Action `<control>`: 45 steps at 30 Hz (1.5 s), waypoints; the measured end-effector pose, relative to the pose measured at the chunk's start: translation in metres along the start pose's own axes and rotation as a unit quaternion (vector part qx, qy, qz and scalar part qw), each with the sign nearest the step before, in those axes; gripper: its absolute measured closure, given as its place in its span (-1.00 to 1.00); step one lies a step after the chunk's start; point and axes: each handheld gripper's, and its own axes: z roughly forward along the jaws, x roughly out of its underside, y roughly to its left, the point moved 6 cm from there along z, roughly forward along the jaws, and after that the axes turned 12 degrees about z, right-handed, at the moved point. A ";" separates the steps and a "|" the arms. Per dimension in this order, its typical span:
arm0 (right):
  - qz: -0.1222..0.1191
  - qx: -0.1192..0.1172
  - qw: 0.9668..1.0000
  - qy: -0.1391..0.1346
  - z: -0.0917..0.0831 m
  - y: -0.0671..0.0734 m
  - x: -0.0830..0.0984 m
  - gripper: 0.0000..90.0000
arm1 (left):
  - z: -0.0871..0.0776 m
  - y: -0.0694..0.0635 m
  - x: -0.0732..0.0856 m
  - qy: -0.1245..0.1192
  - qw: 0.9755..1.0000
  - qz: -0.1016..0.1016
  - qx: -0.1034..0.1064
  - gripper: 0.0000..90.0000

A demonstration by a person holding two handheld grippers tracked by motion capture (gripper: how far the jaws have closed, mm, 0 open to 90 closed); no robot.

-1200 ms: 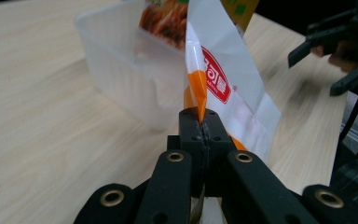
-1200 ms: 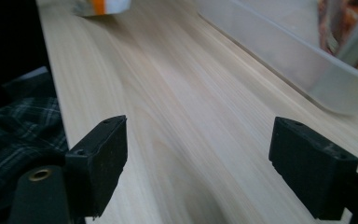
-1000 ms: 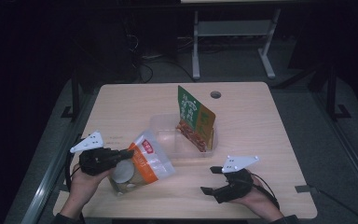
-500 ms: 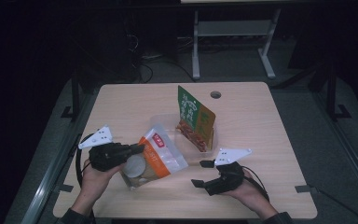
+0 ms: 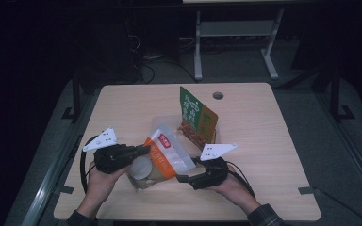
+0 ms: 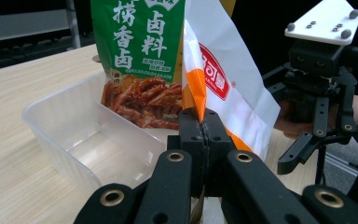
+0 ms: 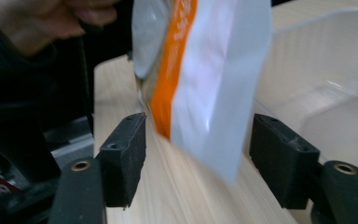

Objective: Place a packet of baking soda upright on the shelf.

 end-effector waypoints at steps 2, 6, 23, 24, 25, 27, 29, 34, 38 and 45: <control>-0.001 -0.008 1.000 -0.007 0.005 0.002 -0.004 -0.08 | 0.000 0.000 0.000 -0.001 1.000 0.001 0.001 0.99; 0.002 -0.019 1.000 -0.016 0.016 0.005 -0.011 0.15 | 0.000 -0.001 0.000 -0.003 1.000 -0.001 0.000 0.99; 0.025 -0.065 0.997 -0.034 0.030 0.007 -0.021 0.98 | -0.002 -0.001 0.002 -0.008 1.000 -0.007 -0.008 0.99; 0.022 -0.067 0.997 -0.035 0.030 0.007 -0.021 0.99 | -0.003 -0.001 0.002 -0.010 1.000 -0.008 -0.009 0.99; 0.020 -0.069 0.997 -0.036 0.030 0.007 -0.021 0.99 | -0.003 -0.001 0.002 -0.009 1.000 -0.007 -0.010 0.99; 0.015 -0.072 0.997 -0.033 0.031 0.008 -0.022 0.99 | -0.003 -0.001 0.002 -0.009 1.000 -0.008 -0.012 0.99; 0.012 -0.083 0.996 -0.030 0.030 0.008 -0.022 0.99 | -0.003 -0.001 0.003 -0.008 1.000 -0.009 -0.011 0.99; -0.001 -0.100 0.995 -0.014 0.029 0.012 -0.022 1.00 | 0.000 -0.003 0.009 0.005 1.000 0.002 -0.020 0.99; -0.012 -0.101 0.995 -0.009 0.028 0.017 -0.022 1.00 | 0.005 -0.004 0.013 0.011 1.000 0.001 -0.015 0.98; -0.030 -0.102 0.994 -0.004 0.024 0.024 -0.025 1.00 | 0.016 -0.007 0.020 0.026 1.000 -0.007 -0.001 0.91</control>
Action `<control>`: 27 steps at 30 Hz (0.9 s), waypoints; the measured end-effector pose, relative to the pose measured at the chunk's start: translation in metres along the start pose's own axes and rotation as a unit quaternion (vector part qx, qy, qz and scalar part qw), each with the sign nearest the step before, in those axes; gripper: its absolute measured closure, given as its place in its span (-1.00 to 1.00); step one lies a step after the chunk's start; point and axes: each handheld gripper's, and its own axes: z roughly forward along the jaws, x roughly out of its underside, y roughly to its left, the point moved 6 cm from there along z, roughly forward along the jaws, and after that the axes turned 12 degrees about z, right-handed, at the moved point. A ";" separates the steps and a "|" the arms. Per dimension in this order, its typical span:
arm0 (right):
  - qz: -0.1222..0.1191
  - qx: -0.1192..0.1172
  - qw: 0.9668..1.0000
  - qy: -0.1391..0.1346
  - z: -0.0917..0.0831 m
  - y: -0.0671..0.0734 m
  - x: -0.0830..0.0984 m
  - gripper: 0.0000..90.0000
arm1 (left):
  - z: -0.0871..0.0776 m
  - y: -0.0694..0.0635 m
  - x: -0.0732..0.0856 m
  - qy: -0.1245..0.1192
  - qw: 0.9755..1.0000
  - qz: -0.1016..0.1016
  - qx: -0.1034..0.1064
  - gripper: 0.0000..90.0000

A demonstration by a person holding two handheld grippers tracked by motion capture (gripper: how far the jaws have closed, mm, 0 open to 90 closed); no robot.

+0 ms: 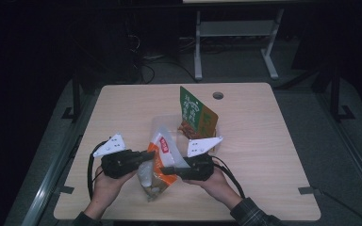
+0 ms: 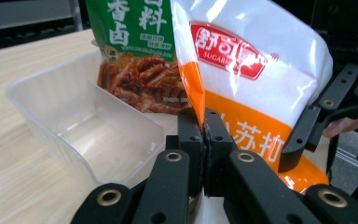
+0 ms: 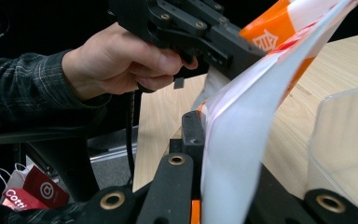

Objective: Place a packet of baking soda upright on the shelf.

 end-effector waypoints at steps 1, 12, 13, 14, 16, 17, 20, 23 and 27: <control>-0.002 0.001 1.000 0.002 -0.001 0.000 0.000 1.00 | -0.001 0.001 0.001 0.003 1.000 -0.006 0.002 0.84; -0.046 0.013 0.999 0.012 -0.010 0.014 -0.005 1.00 | -0.020 0.003 0.016 0.021 1.000 0.009 -0.004 0.12; -0.048 0.016 0.999 0.012 -0.012 0.015 -0.005 1.00 | -0.022 0.004 0.020 0.027 1.000 0.011 -0.006 0.07; -0.049 0.017 0.999 0.013 -0.014 0.015 -0.005 1.00 | -0.024 0.005 0.023 0.033 0.999 0.011 -0.012 0.00; -0.049 0.019 0.999 0.012 -0.018 0.015 -0.006 1.00 | -0.025 0.003 0.033 0.050 0.999 0.012 -0.010 -0.10; -0.049 0.018 0.999 0.013 -0.020 0.015 -0.007 1.00 | -0.025 0.001 0.040 0.066 0.998 0.017 -0.012 -0.14; -0.054 0.018 0.998 0.014 -0.026 0.016 -0.009 1.00 | -0.020 -0.004 0.056 0.097 0.995 0.022 -0.004 -0.26; -0.059 0.019 0.998 0.019 -0.031 0.016 -0.013 1.00 | -0.012 -0.007 0.068 0.127 0.992 0.018 0.003 -0.36; -0.070 0.021 0.997 0.028 -0.035 0.017 -0.019 1.00 | -0.004 -0.006 0.076 0.146 0.989 0.023 0.012 -0.43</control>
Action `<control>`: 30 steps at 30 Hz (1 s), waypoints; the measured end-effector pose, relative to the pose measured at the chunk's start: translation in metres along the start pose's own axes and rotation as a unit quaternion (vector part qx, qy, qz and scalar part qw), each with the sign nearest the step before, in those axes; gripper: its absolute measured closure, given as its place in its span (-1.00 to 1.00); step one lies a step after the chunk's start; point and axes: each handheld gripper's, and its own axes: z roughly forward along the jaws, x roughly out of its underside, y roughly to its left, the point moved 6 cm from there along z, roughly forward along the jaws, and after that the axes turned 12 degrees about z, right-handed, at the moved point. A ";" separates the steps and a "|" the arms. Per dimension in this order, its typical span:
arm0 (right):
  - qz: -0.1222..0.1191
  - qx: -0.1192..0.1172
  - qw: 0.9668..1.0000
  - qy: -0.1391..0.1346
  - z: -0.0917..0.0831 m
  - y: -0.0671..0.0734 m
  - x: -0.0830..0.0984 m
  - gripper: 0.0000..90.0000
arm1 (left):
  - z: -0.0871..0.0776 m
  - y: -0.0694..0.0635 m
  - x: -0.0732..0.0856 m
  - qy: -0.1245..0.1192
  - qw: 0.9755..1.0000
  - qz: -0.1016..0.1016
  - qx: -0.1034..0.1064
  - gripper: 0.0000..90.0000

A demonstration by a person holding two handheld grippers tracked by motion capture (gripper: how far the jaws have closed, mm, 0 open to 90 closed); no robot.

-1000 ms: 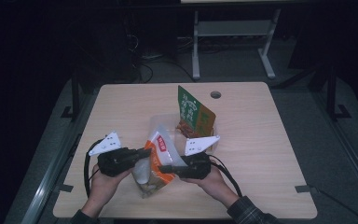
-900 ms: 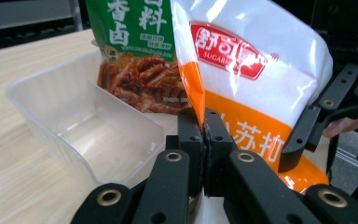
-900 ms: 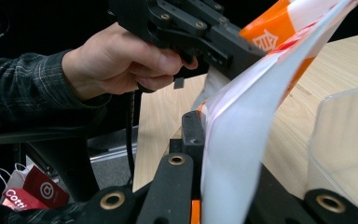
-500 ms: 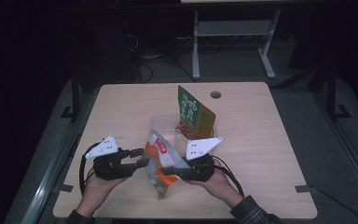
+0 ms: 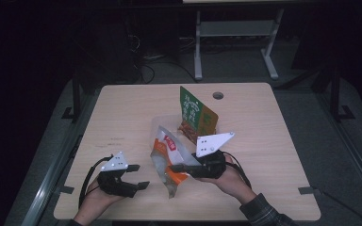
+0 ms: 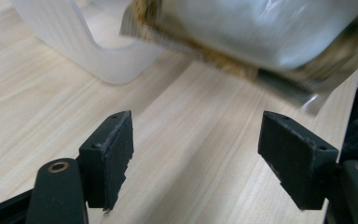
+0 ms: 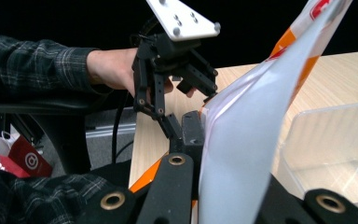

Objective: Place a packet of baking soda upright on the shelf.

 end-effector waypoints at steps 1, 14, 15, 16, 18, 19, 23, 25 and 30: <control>-0.001 0.001 1.000 0.000 -0.001 0.000 -0.002 1.00 | 0.001 0.000 0.001 0.002 1.000 0.002 0.000 -0.45; -0.004 0.029 1.000 -0.005 -0.012 -0.020 -0.028 1.00 | 0.008 0.002 0.006 0.018 1.000 0.004 0.010 -0.52; -0.003 0.031 0.999 -0.005 -0.012 -0.022 -0.029 1.00 | 0.007 0.002 0.006 0.019 1.000 0.006 0.010 -0.52; -0.003 0.033 0.999 -0.005 -0.012 -0.024 -0.031 1.00 | 0.007 0.002 0.006 0.019 1.000 0.005 0.010 -0.52; 0.003 0.038 0.999 -0.008 -0.011 -0.028 -0.034 1.00 | 0.007 0.002 0.007 0.020 1.000 0.006 0.010 -0.52; 0.005 0.040 0.999 -0.008 -0.010 -0.031 -0.036 1.00 | 0.008 0.002 0.007 0.021 1.000 0.007 0.011 -0.52; 0.011 0.050 0.999 -0.010 -0.007 -0.039 -0.040 1.00 | 0.009 0.002 0.007 0.021 1.000 0.006 0.012 -0.52; 0.012 0.054 0.998 -0.012 -0.005 -0.043 -0.043 1.00 | 0.009 0.002 0.007 0.021 1.000 0.007 0.012 -0.52; 0.014 0.071 0.997 -0.014 0.001 -0.052 -0.050 1.00 | 0.008 0.002 0.007 0.020 1.000 0.010 0.014 -0.52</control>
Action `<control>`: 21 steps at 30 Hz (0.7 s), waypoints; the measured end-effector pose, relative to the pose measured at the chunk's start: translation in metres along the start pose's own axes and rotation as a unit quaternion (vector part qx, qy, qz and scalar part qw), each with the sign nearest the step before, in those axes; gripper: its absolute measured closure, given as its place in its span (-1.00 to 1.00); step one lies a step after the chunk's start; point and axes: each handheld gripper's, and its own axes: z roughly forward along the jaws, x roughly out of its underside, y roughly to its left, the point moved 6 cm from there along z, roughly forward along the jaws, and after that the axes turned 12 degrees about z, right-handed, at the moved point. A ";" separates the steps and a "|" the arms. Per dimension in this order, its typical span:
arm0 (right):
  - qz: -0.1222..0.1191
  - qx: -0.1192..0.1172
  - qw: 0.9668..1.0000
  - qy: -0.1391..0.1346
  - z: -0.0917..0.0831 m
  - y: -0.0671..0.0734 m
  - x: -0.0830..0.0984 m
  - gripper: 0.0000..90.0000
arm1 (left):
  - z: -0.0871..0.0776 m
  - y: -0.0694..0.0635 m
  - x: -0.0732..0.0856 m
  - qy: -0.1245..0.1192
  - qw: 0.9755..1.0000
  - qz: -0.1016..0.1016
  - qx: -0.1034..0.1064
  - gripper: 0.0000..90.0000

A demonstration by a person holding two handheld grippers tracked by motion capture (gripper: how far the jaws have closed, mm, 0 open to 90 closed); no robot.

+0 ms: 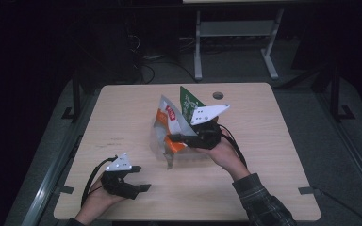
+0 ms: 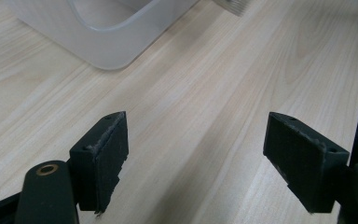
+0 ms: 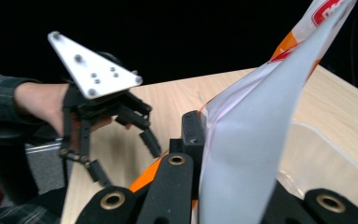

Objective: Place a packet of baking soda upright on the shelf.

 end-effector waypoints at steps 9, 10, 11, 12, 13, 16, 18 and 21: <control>-0.011 0.024 1.000 0.008 0.011 -0.013 -0.009 1.00 | 0.001 -0.003 -0.001 0.001 1.000 0.004 0.006 -0.52; -0.012 0.026 1.000 0.008 0.011 -0.014 -0.011 1.00 | 0.001 -0.003 -0.001 0.001 1.000 0.005 0.006 -0.52; -0.013 0.027 1.000 0.008 0.012 -0.015 -0.013 1.00 | 0.001 -0.003 -0.001 0.000 1.000 0.006 0.006 -0.52; -0.017 0.030 0.999 0.007 0.013 -0.017 -0.014 1.00 | 0.001 -0.003 -0.001 0.001 1.000 0.007 0.006 -0.52; -0.017 0.030 0.999 0.007 0.013 -0.019 -0.015 1.00 | 0.001 -0.003 -0.001 0.001 1.000 0.007 0.006 -0.52; -0.021 0.040 0.999 0.013 0.015 -0.023 -0.016 1.00 | 0.001 -0.003 -0.001 0.003 1.000 0.008 0.009 -0.52; -0.021 0.048 0.998 0.017 0.016 -0.026 -0.015 1.00 | 0.001 -0.003 -0.001 0.003 1.000 0.009 0.008 -0.52; -0.023 0.060 0.998 0.021 0.019 -0.031 -0.014 1.00 | 0.001 -0.005 -0.001 0.002 1.000 0.007 0.009 -0.52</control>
